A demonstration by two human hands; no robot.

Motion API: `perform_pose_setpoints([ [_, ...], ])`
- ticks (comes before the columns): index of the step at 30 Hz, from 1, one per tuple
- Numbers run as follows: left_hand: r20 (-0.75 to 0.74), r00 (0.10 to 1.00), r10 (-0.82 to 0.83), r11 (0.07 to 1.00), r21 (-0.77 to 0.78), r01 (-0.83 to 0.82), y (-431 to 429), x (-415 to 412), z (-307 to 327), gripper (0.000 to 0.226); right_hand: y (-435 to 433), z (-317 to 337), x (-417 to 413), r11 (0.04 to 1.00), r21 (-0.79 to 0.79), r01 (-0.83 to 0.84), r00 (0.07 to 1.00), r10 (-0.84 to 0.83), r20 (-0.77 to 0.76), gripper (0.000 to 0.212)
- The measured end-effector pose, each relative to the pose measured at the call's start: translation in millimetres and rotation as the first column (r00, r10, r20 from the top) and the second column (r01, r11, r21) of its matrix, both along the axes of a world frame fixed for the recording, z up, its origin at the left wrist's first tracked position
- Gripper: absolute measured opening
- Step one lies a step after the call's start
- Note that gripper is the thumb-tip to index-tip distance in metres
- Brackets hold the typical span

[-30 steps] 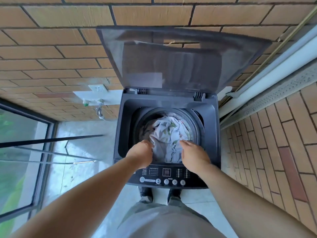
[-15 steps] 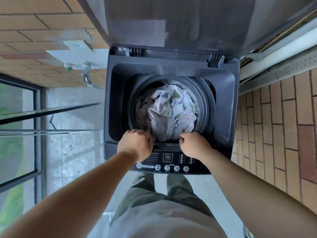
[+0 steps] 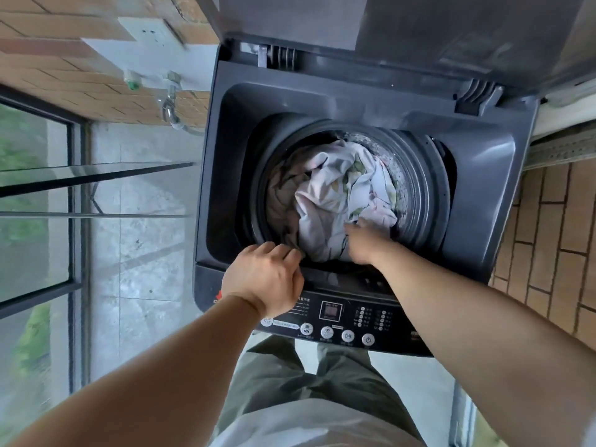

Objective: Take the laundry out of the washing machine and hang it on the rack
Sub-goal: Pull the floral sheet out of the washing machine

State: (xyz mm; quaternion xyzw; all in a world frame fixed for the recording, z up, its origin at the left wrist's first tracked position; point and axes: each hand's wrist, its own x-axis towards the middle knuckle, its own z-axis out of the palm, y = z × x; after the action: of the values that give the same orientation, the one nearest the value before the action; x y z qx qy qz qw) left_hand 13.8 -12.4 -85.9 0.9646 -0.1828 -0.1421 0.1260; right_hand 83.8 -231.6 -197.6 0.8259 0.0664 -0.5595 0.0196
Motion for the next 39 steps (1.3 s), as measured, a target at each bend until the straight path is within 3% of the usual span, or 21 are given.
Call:
perform_pose_setpoints([
  [3,0.005,1.0,0.007,1.0,0.001,-0.007,1.1,-1.0,-1.9,0.016,-1.9,-27.9,8.9,0.997,-0.013,0.08,0.996,-0.08,-0.05,0.088],
  [6,0.009,1.0,0.015,1.0,-0.011,-0.015,1.2,-1.1,-0.7,0.015,2.5,-46.5,13.4,0.991,-0.004,0.136,0.991,-0.136,-0.001,0.068],
  [9,0.006,1.0,0.018,1.0,-0.002,-0.018,0.5,-0.6,0.0,0.015,7.4,-52.8,11.8,0.946,0.06,0.318,0.939,-0.323,0.114,0.05],
  [11,-0.002,1.0,0.021,1.0,-0.001,-0.021,-0.6,-0.8,2.7,0.016,5.8,-47.4,10.4,0.81,0.187,0.555,0.787,-0.585,0.197,0.043],
  [13,-0.013,1.0,0.021,1.0,-0.009,-0.021,-2.0,-0.8,6.5,0.015,-0.3,-34.4,11.6,0.547,0.287,0.786,0.509,-0.837,0.202,0.034],
  [15,-0.028,0.999,0.025,1.0,0.004,-0.025,-2.2,0.1,7.4,0.017,-5.8,-23.4,16.1,0.328,0.319,0.889,0.275,-0.94,0.2,0.023],
  [20,-0.05,0.998,0.027,0.999,0.038,-0.025,-3.3,0.4,10.4,0.021,-16.9,-9.8,19.5,0.251,0.308,0.918,0.174,-0.951,0.258,0.017],
  [25,-0.03,0.999,0.031,0.998,0.047,-0.03,-2.8,-0.9,6.7,0.022,-17.5,-9.6,20.4,0.188,0.394,0.9,0.119,-0.974,0.195,0.017],
  [28,-0.017,0.999,0.029,0.999,0.044,-0.028,-2.9,-2.0,4.1,0.022,-8.9,-10.1,19.1,0.305,0.407,0.861,0.259,-0.952,0.165,0.012],
  [31,-0.009,1.0,0.029,0.999,0.04,-0.028,-2.8,-2.4,4.5,0.022,-1.2,-11.3,12.7,0.591,0.394,0.704,0.589,-0.796,0.143,0.022],
  [34,0.004,0.999,0.032,0.999,0.028,-0.032,-1.6,-2.5,3.2,0.022,5.1,-9.8,5.8,0.883,0.31,0.351,0.922,-0.384,0.048,0.035],
  [36,0.016,0.999,0.033,0.999,0.019,-0.034,-1.2,-3.0,2.0,0.022,8.1,-9.6,0.9,0.97,0.225,0.093,0.995,-0.083,-0.056,0.037],
  [39,0.032,0.999,0.034,0.999,0.015,-0.035,-0.5,-4.1,-1.8,0.023,8.5,-16.6,-4.5,0.981,0.108,-0.162,0.979,0.173,-0.11,0.04],
])
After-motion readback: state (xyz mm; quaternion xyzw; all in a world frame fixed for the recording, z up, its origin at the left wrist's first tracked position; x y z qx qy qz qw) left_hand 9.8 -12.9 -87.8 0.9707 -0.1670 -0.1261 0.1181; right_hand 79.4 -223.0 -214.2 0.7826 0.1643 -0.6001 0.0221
